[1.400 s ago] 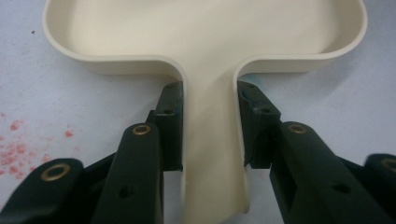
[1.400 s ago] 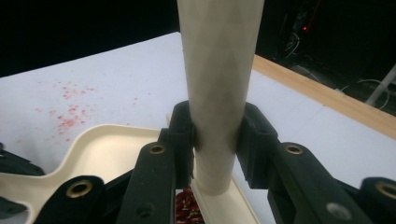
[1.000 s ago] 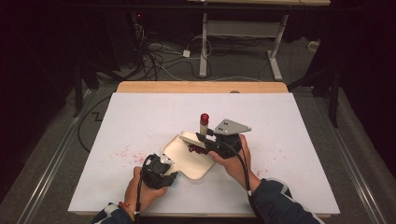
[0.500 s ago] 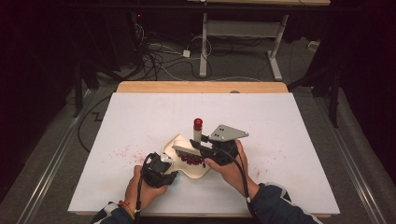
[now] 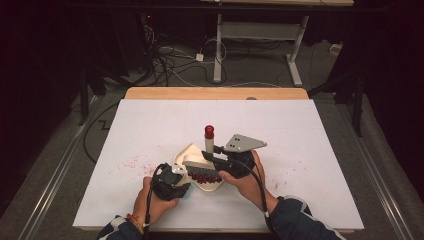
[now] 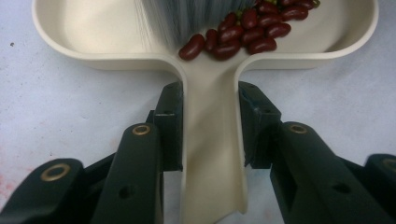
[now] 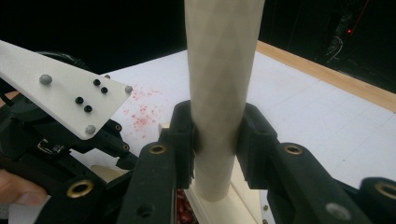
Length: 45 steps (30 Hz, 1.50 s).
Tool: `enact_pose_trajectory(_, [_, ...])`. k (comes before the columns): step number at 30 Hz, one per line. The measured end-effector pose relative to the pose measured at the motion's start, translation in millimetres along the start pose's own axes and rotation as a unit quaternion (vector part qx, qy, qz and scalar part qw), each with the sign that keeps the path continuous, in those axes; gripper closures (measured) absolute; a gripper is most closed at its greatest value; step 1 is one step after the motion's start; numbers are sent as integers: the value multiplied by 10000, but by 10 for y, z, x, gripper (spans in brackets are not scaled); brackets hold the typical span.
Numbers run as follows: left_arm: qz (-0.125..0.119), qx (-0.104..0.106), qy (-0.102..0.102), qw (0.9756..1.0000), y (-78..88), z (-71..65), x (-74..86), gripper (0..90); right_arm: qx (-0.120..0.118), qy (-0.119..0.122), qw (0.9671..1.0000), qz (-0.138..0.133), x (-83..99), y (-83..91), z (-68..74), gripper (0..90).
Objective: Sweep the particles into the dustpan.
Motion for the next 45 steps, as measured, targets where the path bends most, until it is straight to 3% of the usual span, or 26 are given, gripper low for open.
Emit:
enact_pose_trajectory(9, [-10,38,-116,9999,2,29,0,639,132,289,9994,-143,-50,44,-55,703])
enact_pose_trajectory(13, [-13,24,-158,9999,11,37,4,639,83,144,9996,-211,-68,102,-111,703])
enact_pose_trajectory(19, [38,36,-179,9998,62,93,64,639,249,218,9990,-286,-135,295,-203,703])
enact_pose_trajectory(24, [94,55,-226,9997,128,126,104,639,396,127,9989,-230,-68,464,-333,703])
enact_pose_trajectory(33, [340,197,-439,9983,250,121,193,639,896,-20,9960,39,166,674,-583,703])
enact_pose_trajectory(38, [482,299,-587,9967,249,28,226,639,1127,-138,9934,141,266,683,-707,702])
enact_pose_trajectory(42, [571,256,-647,9959,214,-27,221,639,1235,-308,9918,98,331,618,-815,703])
enact_pose_trajectory(45, [631,262,-666,9954,172,-75,195,638,1352,-208,9906,91,329,515,-836,703])
Point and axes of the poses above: each handheld gripper's, and its own axes: y roughly backward along the jaws, x roughly out of its underside, z roughly to its left, the point moved 3 cm from there along -y, roughly forward along the jaws, and after that the axes turned 14 degrees about y, right-handed, at the moved point
